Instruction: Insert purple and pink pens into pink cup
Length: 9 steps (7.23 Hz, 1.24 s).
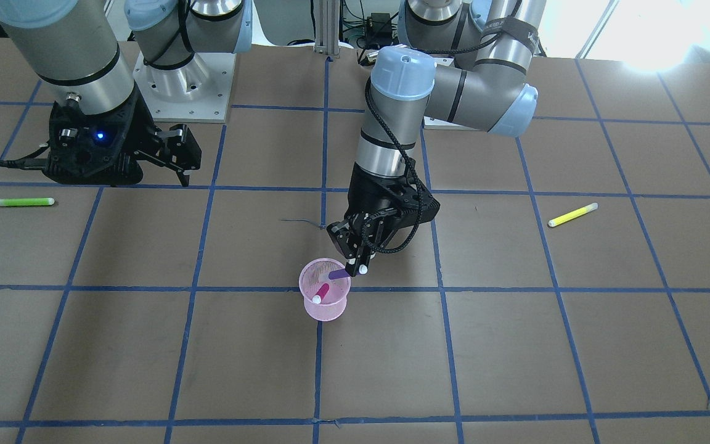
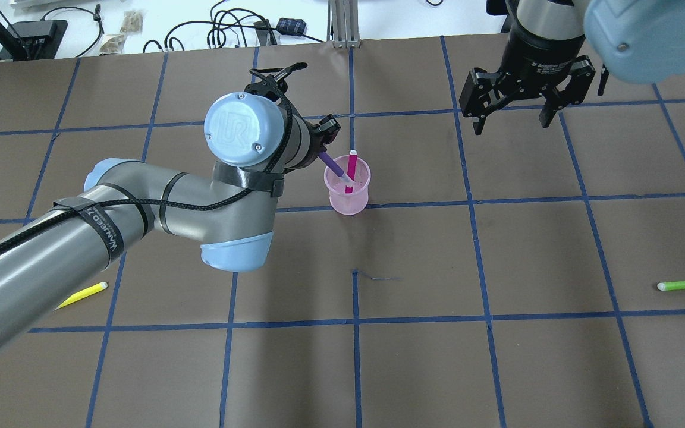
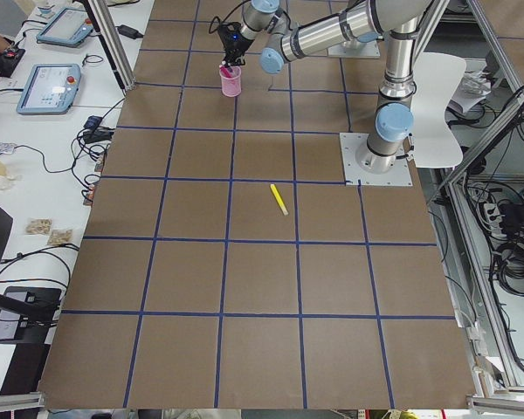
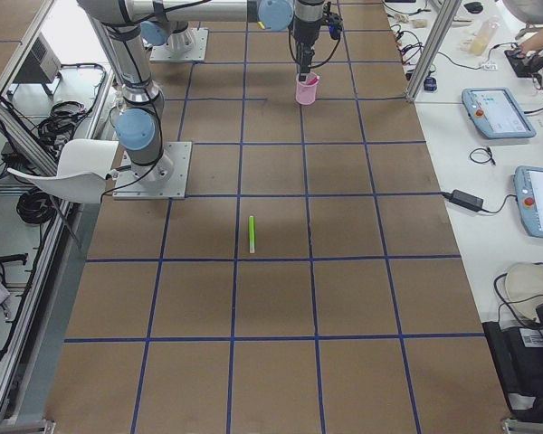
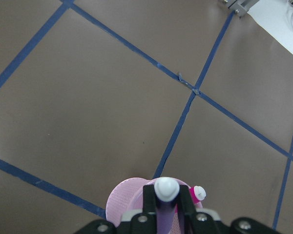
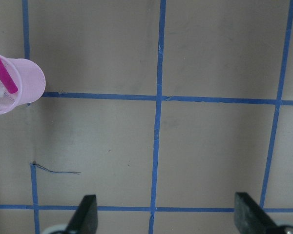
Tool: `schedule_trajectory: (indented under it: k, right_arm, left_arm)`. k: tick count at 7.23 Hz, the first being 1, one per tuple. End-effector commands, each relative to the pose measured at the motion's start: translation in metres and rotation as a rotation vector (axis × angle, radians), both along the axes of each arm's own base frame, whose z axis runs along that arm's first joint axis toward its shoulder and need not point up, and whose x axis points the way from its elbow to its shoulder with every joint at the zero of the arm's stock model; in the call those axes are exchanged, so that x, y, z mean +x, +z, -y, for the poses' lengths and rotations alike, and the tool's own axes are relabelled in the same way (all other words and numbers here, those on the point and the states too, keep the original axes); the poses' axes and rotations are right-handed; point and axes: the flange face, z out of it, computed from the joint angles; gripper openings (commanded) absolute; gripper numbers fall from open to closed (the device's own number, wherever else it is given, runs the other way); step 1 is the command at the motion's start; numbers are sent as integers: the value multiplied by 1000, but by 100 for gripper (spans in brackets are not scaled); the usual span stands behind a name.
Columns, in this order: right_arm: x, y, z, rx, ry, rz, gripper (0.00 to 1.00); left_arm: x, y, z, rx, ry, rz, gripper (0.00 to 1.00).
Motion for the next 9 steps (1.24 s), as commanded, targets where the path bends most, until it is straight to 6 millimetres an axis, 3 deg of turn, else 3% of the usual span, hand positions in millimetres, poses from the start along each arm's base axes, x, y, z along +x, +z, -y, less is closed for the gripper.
schedule_trajectory:
  k: [1,6,7,8,9]
  right_arm:
    - [-3,2,1,-7,-7,3,100]
    - [-3,3,1,-9,-9,5,100]
    - [-3,3,1,-11,-9,5,100]
    - [-3,3,1,-9,-9,5,100]
    - [-3,3,1,-11,-9,5,100]
  left_arm:
    - [-3,-10,5,17,-6,-7,99]
    - [-3,-9,8,11,-19,0,100]
    - [2,2,13,-14,-24,-1,100]
    - [15,27,26,-52,-75,8,100]
    - [42,54,45,-20,-110,-5,100]
